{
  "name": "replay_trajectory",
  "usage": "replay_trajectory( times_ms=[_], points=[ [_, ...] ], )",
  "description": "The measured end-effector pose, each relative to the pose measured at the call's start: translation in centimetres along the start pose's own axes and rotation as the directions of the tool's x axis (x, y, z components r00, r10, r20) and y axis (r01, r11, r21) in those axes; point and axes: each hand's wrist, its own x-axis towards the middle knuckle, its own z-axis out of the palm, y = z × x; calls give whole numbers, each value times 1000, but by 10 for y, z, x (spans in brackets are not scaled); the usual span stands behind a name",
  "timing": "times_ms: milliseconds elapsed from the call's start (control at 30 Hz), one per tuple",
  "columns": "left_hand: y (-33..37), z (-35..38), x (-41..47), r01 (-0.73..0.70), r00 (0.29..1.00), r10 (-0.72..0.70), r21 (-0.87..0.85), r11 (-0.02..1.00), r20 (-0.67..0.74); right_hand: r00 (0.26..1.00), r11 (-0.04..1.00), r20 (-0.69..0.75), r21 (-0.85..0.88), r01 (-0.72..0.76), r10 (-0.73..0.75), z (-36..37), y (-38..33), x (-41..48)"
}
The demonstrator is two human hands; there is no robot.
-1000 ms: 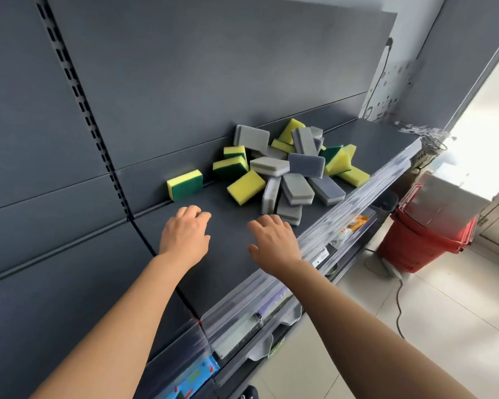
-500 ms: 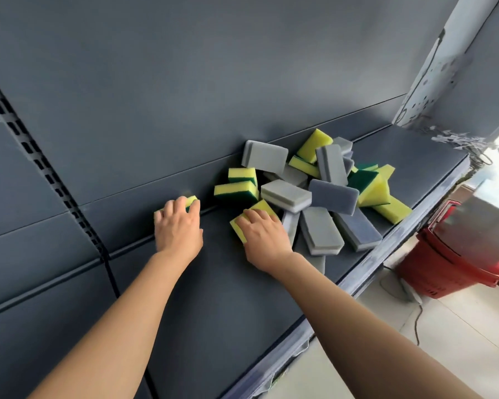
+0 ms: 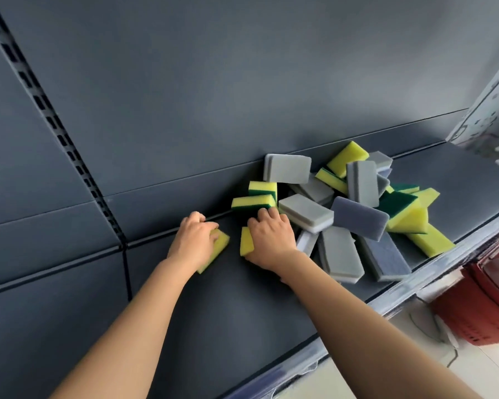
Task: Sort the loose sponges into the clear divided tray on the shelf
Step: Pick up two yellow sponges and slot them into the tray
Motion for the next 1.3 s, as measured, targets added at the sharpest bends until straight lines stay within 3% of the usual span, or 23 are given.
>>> replay_trajectory(
  times_ms=[100, 233, 467, 633, 867, 1300],
  points=[
    [2, -5, -8, 69, 988, -78, 69, 995, 134, 1000, 989, -25, 146, 20, -16, 0, -5, -5],
    [5, -6, -31, 218, 959, -226, 68, 974, 172, 999, 961, -31, 274, 40, -32, -1, -9, -16],
    [0, -16, -98, 441, 886, -463, -382, 812, 39, 994, 785, -111, 614, 79, -13, -5, -27, -39],
    [-7, -41, -153, 358, 830, -549, -663, 658, -96, 986, 632, -158, 770, 87, 56, -14, -57, -60],
    [-31, -65, -243, 231, 686, -682, -814, 534, -253, 987, 365, -155, 917, 161, -46, -32, -113, -95],
    [-128, -114, -422, 126, 483, -782, -852, 508, -395, 951, 186, -186, 954, 235, -245, -54, -293, -167]
  ],
)
